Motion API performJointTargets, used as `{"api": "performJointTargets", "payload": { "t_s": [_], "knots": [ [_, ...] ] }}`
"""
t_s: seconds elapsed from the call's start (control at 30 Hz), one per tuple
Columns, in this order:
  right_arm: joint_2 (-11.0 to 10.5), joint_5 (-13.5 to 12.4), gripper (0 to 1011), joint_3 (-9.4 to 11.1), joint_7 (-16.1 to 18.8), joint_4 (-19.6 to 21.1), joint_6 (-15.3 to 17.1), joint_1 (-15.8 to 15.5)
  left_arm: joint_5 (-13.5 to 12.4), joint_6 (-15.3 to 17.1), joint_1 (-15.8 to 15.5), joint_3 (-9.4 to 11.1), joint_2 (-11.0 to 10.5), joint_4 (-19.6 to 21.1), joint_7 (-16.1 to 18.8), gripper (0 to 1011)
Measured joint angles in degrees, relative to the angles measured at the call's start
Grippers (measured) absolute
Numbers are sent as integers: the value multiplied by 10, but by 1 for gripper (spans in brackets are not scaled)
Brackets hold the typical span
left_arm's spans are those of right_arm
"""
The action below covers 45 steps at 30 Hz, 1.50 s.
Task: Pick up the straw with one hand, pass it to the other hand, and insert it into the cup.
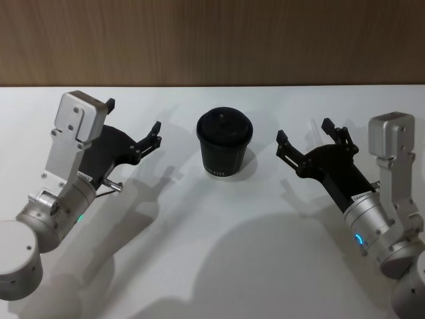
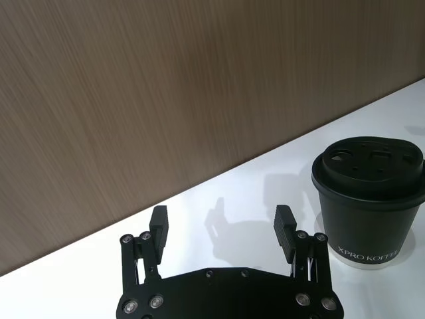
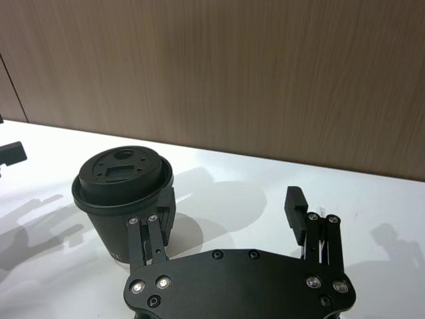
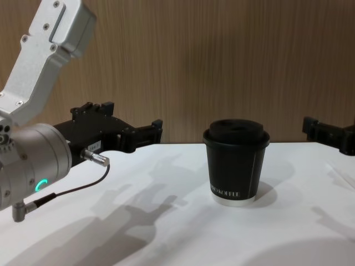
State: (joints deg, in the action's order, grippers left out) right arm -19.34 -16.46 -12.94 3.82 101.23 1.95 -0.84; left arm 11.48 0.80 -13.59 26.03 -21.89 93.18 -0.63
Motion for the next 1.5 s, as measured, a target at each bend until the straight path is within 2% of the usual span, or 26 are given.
{"api": "performJointTargets", "payload": {
  "t_s": [1.5],
  "knots": [
    [0,0,1004,0,0,0,0,0,0,0,0,0,0,0,0,1003]
  ]
}}
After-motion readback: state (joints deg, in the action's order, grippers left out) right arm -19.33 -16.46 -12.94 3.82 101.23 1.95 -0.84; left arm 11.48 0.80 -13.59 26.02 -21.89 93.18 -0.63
